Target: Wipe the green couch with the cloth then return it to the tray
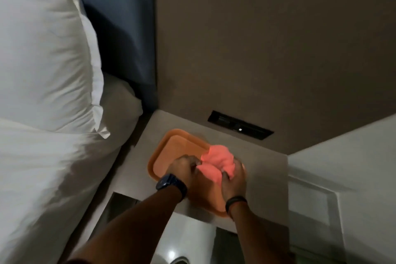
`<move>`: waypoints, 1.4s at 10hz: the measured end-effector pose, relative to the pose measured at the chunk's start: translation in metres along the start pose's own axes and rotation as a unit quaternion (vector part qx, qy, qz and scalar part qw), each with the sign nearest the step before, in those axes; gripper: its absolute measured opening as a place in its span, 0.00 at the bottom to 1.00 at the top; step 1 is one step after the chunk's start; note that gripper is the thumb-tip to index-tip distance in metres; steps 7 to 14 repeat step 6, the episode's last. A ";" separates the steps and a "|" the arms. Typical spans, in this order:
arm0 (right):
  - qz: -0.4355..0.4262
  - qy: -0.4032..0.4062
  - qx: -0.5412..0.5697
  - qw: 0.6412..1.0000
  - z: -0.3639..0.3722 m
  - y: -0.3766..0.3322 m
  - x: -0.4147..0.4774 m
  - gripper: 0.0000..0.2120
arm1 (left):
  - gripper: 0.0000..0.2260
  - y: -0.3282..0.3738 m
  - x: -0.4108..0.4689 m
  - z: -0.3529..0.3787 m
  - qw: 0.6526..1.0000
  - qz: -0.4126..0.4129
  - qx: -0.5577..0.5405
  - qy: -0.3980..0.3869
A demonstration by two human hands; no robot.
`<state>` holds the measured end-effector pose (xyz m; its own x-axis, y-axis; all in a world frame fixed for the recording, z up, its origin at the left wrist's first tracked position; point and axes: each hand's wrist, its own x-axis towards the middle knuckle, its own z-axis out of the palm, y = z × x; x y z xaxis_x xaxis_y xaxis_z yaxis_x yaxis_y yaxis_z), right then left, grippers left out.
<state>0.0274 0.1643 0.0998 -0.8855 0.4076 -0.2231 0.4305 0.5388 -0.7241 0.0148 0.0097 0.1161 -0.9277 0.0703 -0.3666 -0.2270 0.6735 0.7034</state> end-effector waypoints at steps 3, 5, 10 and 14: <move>0.119 -0.046 -0.008 0.992 0.066 0.048 0.072 0.23 | 0.10 -0.045 0.101 0.046 0.999 -0.002 0.022 -0.045; 0.167 -0.019 -0.029 0.985 0.074 0.065 0.074 0.27 | 0.22 -0.054 0.106 0.061 0.991 0.023 0.079 -0.104; 0.169 0.029 -0.016 0.985 0.057 0.057 0.078 0.28 | 0.26 -0.039 0.102 0.055 0.990 0.028 0.086 -0.111; 0.169 0.029 -0.016 0.985 0.057 0.057 0.078 0.28 | 0.26 -0.039 0.102 0.055 0.990 0.028 0.086 -0.111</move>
